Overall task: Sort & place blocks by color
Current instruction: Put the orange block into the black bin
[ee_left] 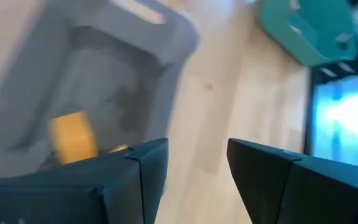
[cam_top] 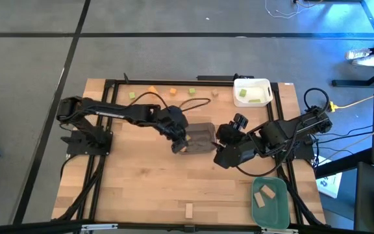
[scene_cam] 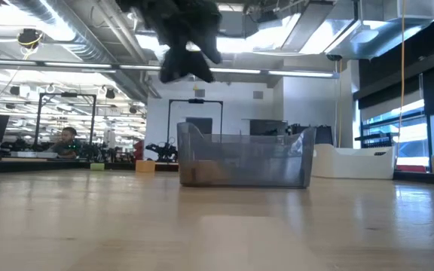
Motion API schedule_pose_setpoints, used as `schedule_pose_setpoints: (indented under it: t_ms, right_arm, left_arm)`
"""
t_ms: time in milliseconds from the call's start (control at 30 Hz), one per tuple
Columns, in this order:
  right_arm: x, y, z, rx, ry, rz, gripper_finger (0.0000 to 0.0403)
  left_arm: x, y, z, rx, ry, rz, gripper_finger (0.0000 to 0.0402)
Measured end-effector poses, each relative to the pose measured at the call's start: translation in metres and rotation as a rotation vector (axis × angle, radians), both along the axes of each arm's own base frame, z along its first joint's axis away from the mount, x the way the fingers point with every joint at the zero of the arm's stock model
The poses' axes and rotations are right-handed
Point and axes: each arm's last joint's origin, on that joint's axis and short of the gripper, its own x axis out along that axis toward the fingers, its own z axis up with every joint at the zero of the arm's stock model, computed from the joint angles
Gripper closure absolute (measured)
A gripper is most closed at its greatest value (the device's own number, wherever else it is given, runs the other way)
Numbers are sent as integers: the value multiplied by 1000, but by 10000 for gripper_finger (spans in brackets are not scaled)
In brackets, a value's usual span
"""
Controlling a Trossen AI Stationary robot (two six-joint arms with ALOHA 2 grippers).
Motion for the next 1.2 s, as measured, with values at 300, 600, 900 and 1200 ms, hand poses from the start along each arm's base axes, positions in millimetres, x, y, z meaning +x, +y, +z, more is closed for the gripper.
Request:
schedule_pose_setpoints:
  t_ms: [300, 600, 900, 1200]
  right_arm:
    - [9, -14, 2, 78, -81, -125, 153]
    - [24, -58, 1, 57, 12, -70, 153]
    - [29, -110, 1, 33, 45, -156, 153]
    - [30, -153, 3, 16, 35, -250, 153]
  left_arm:
    - [-59, 18, 43, 69, 71, 371, 244]
    - [-93, 83, 44, 121, 191, 547, 244]
    - [-117, 157, 23, 69, 295, 731, 244]
    - [-124, 216, -15, 265, 386, 429, 244]
